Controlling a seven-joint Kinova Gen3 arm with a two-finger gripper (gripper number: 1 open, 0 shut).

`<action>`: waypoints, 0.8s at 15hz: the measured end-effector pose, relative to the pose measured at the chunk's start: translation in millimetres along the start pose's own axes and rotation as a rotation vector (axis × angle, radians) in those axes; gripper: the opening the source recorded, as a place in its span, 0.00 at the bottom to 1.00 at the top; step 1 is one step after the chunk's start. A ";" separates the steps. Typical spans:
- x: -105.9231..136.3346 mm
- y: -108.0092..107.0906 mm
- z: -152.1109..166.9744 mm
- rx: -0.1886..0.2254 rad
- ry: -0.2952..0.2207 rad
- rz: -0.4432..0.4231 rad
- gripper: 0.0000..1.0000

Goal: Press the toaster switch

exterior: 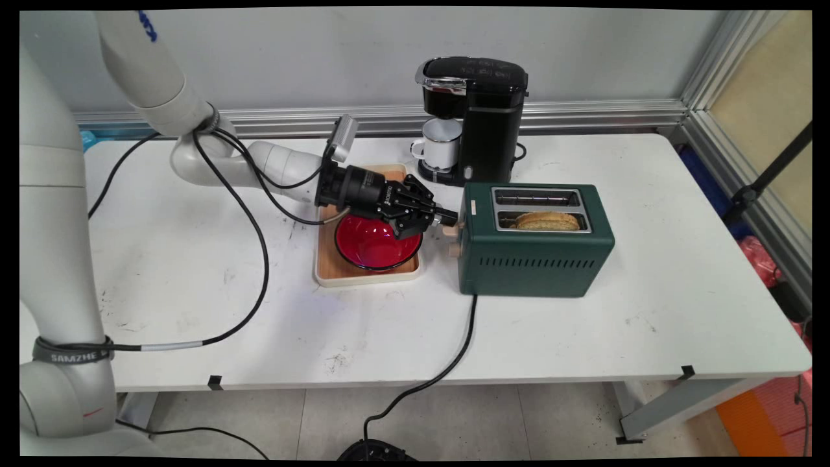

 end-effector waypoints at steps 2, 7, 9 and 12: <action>-1.6 -0.2 0.9 0.000 -0.006 -0.001 0.00; -6.3 -0.8 1.4 -0.001 -0.023 -0.001 0.00; -8.6 -1.0 0.9 -0.001 -0.031 -0.002 0.00; -12.0 -1.2 -0.6 0.000 -0.044 -0.002 0.00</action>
